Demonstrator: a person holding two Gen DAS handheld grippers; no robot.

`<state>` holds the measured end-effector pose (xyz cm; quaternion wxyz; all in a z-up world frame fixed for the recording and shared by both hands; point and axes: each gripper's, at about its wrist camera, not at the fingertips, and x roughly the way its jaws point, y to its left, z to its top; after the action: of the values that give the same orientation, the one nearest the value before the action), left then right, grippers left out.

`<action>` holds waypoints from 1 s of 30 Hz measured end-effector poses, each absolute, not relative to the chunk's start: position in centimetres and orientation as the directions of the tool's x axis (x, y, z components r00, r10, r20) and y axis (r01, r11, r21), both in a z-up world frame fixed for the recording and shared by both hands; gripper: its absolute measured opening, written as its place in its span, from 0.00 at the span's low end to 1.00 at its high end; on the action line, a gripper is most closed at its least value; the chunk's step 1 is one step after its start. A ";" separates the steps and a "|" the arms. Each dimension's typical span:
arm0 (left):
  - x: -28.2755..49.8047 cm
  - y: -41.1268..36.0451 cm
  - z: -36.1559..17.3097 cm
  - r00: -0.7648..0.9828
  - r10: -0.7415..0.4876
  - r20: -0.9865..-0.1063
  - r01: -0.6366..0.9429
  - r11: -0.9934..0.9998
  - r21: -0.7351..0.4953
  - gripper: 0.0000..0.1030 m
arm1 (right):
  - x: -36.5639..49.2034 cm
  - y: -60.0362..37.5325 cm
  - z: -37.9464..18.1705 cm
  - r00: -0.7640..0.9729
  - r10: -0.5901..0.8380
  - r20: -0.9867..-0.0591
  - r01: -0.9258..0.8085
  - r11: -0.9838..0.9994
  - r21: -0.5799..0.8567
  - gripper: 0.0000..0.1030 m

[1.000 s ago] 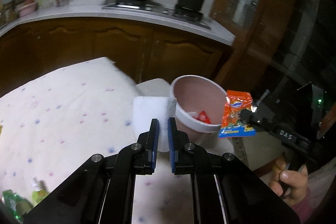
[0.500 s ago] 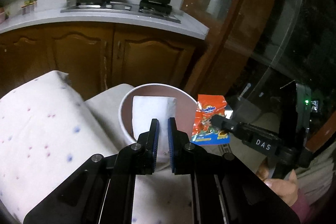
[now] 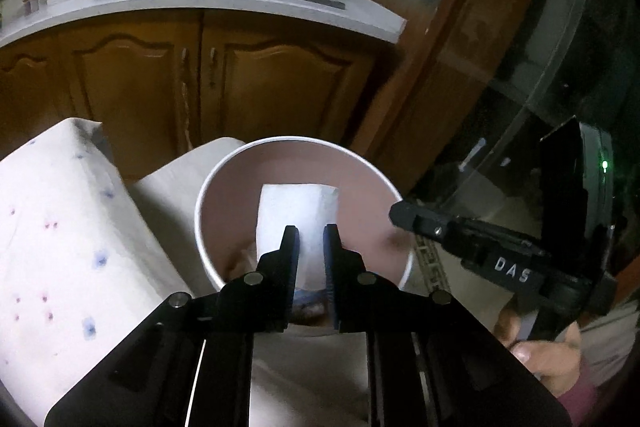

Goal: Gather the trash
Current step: 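Open both tools to drop the sponge and wrapper into the bin, then move both open tools back over the trash on the table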

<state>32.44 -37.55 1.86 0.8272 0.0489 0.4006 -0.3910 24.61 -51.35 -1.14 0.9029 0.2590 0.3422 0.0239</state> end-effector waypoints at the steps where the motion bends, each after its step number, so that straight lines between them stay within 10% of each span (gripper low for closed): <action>1: 32.4 -37.4 1.8 0.370 -0.606 -0.704 0.685 0.690 -0.234 0.23 | 24.6 -51.4 -1.2 0.766 0.221 -0.604 0.136 0.862 0.488 0.12; 5: 32.1 -36.7 1.5 0.377 -0.596 -0.709 0.672 0.702 -0.233 0.42 | 24.1 -51.9 -1.3 0.774 0.220 -0.594 0.148 0.849 0.507 0.23; 20: 28.7 -29.2 1.9 0.427 -0.591 -0.685 0.583 0.759 -0.291 0.61 | 21.0 -50.5 0.4 0.819 0.219 -0.530 0.129 0.830 0.542 0.66; 30: 24.7 -20.9 3.1 0.537 -0.537 -0.650 0.498 0.824 -0.270 0.71 | 20.0 -45.9 1.2 0.812 0.295 -0.503 0.049 0.825 0.562 0.69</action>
<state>24.72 -20.93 3.11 0.8761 -0.0261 0.3800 -0.2954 20.05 -45.88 1.21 0.9075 0.2875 0.2988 0.0677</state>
